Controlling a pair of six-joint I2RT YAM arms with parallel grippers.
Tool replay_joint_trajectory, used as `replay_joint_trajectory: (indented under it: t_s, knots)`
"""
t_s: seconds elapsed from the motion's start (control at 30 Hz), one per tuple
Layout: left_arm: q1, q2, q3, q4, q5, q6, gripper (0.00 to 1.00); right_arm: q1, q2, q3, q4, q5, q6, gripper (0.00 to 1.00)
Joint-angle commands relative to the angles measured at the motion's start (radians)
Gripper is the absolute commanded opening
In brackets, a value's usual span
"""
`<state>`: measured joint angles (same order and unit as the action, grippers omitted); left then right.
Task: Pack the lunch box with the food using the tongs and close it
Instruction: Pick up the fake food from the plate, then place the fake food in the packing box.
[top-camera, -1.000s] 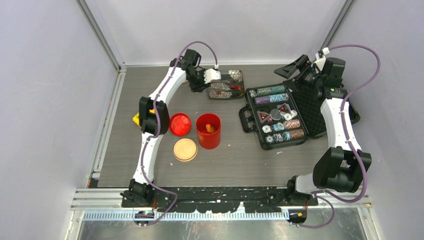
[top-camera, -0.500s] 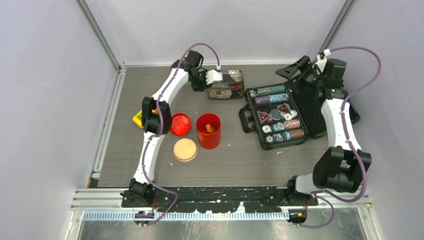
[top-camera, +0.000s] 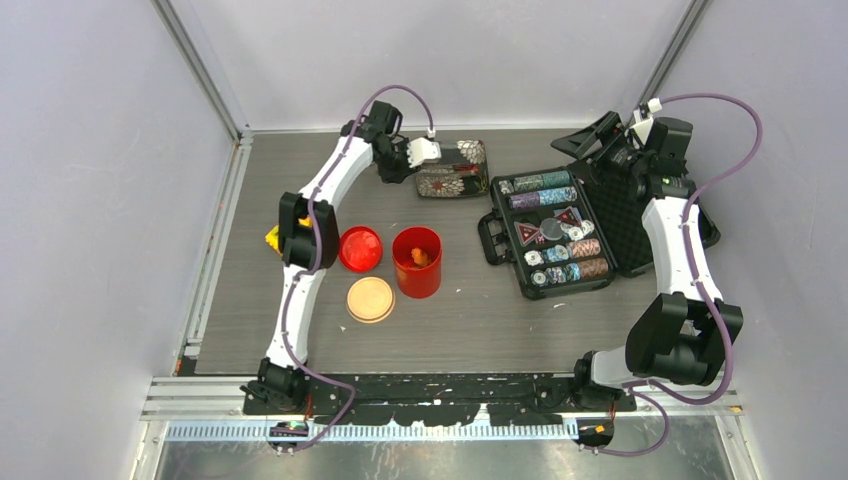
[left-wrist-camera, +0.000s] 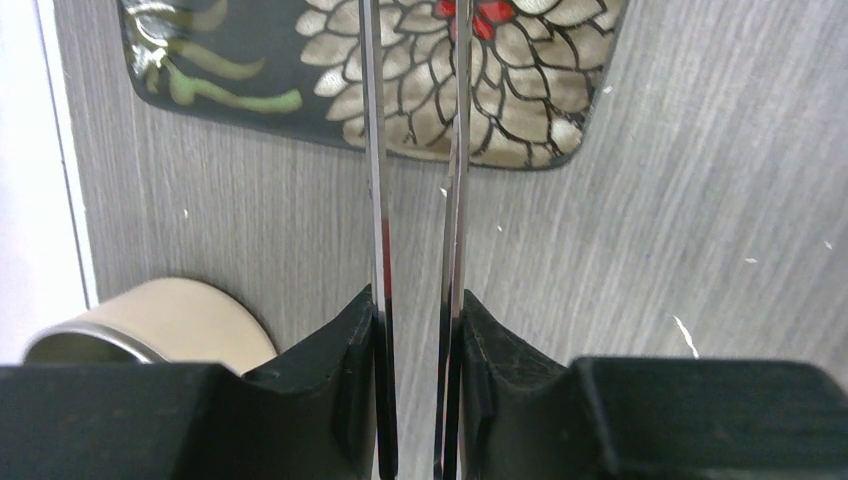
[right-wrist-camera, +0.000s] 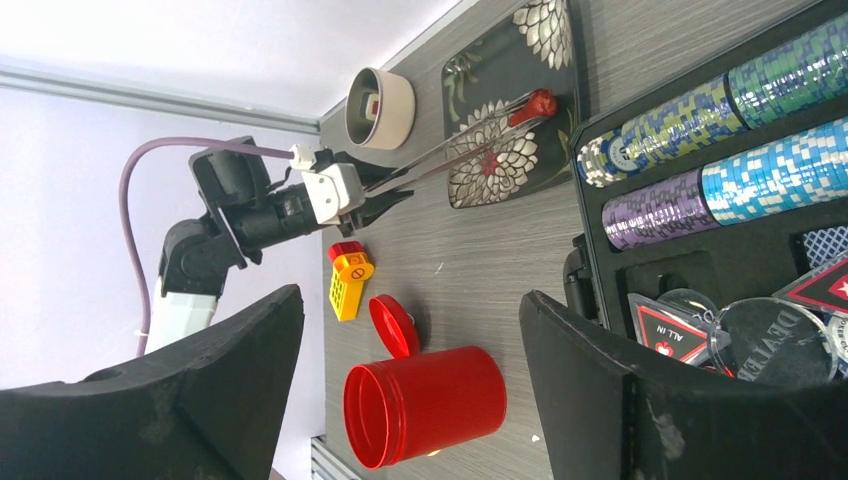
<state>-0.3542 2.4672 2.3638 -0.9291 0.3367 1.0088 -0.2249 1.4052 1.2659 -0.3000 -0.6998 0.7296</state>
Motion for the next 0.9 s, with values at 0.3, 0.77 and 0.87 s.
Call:
replay_joint_trajectory:
  t_s: [0.3,0.77,0.87]
  knots:
    - [0.045,-0.367,-0.206,0.056,0.081,-0.221,0.1,-0.004,0.003,-0.005,0.05,-0.012,0.012,0.82]
    - [0.109,-0.89,-0.658,0.006,0.153,-0.33,0.05,0.048,0.003,0.007,0.02,-0.011,-0.02,0.82]
    - [0.115,-1.021,-0.747,-0.042,0.162,-0.303,0.05,0.065,0.003,0.024,-0.008,-0.01,-0.05,0.82]
